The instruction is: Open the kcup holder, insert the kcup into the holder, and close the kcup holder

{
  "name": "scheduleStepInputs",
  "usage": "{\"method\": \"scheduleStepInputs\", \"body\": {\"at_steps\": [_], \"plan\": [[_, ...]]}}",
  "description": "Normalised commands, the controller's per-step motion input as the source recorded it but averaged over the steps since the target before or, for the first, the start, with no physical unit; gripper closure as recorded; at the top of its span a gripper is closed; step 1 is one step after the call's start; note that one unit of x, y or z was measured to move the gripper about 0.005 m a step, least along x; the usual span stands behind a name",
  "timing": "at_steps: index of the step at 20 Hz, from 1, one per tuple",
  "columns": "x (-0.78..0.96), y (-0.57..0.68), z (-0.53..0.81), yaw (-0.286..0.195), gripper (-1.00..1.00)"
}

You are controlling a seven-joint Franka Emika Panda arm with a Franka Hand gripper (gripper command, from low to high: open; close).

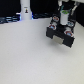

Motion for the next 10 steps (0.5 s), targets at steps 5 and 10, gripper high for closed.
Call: {"method": "scheduleStepInputs", "body": {"at_steps": [5, 10], "plan": [[-0.36, 0.28, -0.11, 0.128, 1.00], [-0.27, 0.10, -0.22, 0.084, 1.00]]}}
